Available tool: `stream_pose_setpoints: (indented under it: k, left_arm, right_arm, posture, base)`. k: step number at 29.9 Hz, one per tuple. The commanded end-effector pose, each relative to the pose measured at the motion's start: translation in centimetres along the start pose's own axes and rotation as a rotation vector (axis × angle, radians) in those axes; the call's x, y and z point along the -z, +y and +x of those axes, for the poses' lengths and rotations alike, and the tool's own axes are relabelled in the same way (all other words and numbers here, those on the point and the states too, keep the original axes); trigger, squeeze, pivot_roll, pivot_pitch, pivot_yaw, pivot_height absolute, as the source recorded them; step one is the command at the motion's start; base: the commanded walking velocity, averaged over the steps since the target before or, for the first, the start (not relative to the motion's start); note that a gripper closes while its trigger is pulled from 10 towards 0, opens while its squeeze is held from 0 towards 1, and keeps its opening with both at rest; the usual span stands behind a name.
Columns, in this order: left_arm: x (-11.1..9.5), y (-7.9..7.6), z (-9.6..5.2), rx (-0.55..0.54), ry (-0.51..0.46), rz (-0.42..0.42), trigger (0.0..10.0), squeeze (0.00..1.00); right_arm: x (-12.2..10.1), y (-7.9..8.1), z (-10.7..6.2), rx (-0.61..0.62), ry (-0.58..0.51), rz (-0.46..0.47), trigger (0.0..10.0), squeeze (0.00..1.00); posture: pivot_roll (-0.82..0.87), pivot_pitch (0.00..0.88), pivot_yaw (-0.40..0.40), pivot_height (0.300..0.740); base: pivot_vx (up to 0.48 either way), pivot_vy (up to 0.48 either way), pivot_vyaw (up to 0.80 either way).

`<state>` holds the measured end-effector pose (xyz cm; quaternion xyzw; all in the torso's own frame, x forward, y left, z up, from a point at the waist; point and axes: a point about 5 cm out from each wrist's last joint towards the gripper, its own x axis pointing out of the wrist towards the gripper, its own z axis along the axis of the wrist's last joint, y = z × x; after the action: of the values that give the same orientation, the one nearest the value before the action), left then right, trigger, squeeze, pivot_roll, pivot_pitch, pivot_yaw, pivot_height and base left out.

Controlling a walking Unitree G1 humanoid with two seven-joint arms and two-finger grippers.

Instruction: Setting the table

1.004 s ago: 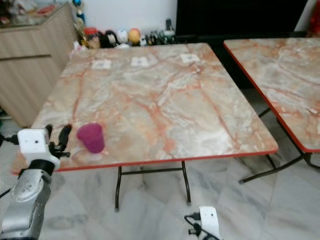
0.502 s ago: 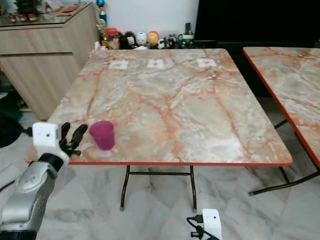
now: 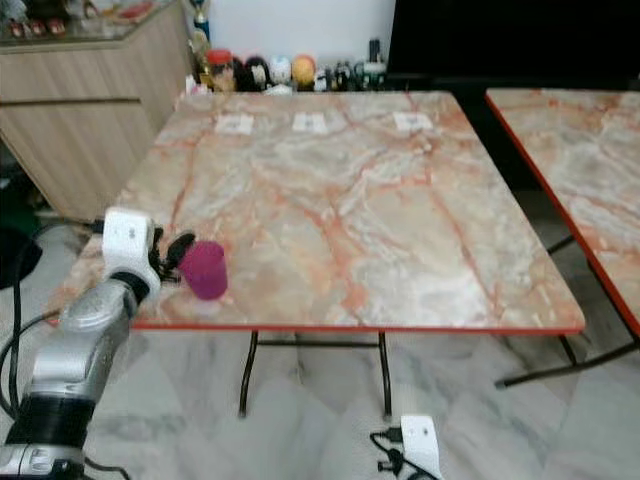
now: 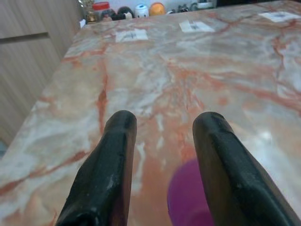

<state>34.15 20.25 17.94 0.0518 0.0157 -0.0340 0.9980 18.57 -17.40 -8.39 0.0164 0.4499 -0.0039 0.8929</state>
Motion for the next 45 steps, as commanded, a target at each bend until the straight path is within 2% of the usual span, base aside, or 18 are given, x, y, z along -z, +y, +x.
stream_pose_setpoints:
  k: [1, 6, 7, 10, 11, 12, 18, 22, 40, 45]
  left_arm:
    - [0.7, 0.4, -0.1, -0.01, 0.055, -0.024, 10.0, 0.0]
    - [0.3, 1.2, -0.6, -0.02, 0.096, 0.013, 10.0, 0.0]
    - [0.1, 1.4, -0.8, -0.028, 0.124, 0.024, 10.0, 1.0]
    - [-0.3, 1.4, -0.9, -0.031, 0.153, 0.02, 10.0, 1.0]
    - [-0.3, 1.3, -0.9, -0.024, 0.163, 0.019, 10.0, 0.21]
    - [-0.3, 1.2, -0.9, -0.017, 0.17, 0.02, 10.0, 0.0]
    - [-0.2, 0.5, -0.9, 0.026, 0.205, 0.006, 10.0, 0.0]
    - [-0.2, -0.2, -1.0, 0.064, 0.227, 0.036, 10.0, 0.0]
    - [0.2, -0.2, -0.5, 0.001, 0.278, 0.032, 10.0, 0.0]
    - [0.5, 0.2, -0.4, -0.042, 0.29, 0.002, 10.0, 0.0]
  right_arm:
    - [0.0, -0.2, 0.0, 0.01, 0.001, 0.007, 10.0, 0.0]
    - [0.1, -0.2, 0.0, 0.014, 0.005, 0.008, 10.0, 0.0]
    - [0.1, -0.2, 0.0, 0.015, 0.005, 0.009, 10.0, 0.0]
    - [0.1, -0.2, 0.0, 0.014, 0.006, 0.011, 10.0, 0.0]
    - [0.1, -0.2, 0.0, 0.014, 0.006, 0.011, 10.0, 0.0]
    - [0.1, -0.1, 0.0, 0.014, 0.005, 0.01, 10.0, 0.0]
    - [0.2, -0.1, 0.0, 0.013, 0.006, 0.011, 10.0, 0.0]
    - [0.3, 0.0, 0.0, 0.012, 0.006, 0.01, 10.0, 0.0]
    - [0.2, 0.0, 0.0, 0.015, 0.007, 0.012, 10.0, 0.0]
    - [0.2, 0.0, 0.0, 0.016, 0.006, 0.015, 10.0, 0.0]
  posture:
    - [0.08, 0.0, 0.001, 0.74]
    - [0.09, 0.0, 0.002, 0.74]
    - [0.09, 0.0, 0.002, 0.74]
    - [0.09, 0.0, 0.004, 0.74]
    - [0.09, 0.0, 0.004, 0.74]
    - [0.09, 0.0, 0.004, 0.74]
    - [0.09, 0.0, 0.008, 0.74]
    - [0.08, 0.0, 0.014, 0.74]
    - [0.08, 0.0, 0.018, 0.74]
    - [0.07, 0.0, 0.017, 0.74]
  base:
    - [0.0, 0.0, 0.0]
    - [0.0, 0.0, 0.0]
    - [0.0, 0.0, 0.0]
    - [0.0, 0.0, 0.0]
    - [0.0, 0.0, 0.0]
    - [0.0, 0.0, 0.0]
    - [0.0, 0.0, 0.0]
    - [0.0, 0.0, 0.0]
    - [0.0, 0.0, 0.0]
    - [0.0, 0.0, 0.0]
